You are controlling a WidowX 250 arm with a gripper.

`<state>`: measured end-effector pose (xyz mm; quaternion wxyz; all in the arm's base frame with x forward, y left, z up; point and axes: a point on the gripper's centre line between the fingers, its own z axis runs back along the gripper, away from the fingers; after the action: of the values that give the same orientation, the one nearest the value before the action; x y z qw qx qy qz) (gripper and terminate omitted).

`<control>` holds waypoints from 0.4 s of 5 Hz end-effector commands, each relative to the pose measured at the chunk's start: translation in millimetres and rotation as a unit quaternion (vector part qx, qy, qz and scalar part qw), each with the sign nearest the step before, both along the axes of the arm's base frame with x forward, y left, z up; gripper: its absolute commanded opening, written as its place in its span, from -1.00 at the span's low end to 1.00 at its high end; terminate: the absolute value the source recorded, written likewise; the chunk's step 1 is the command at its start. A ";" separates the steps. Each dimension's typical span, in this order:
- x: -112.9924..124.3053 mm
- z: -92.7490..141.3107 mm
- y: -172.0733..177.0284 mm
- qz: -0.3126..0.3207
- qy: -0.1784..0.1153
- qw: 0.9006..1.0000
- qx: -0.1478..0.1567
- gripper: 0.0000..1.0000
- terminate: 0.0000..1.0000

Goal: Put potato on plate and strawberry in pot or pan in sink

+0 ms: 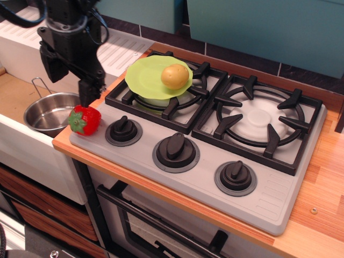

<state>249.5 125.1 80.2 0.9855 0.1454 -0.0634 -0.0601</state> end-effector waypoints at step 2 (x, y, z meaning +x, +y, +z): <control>5.5 -20.2 6.8 0.005 -0.012 0.999 -0.030 1.00 -1.00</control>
<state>247.8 127.6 50.2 0.9910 0.1077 -0.0612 -0.0499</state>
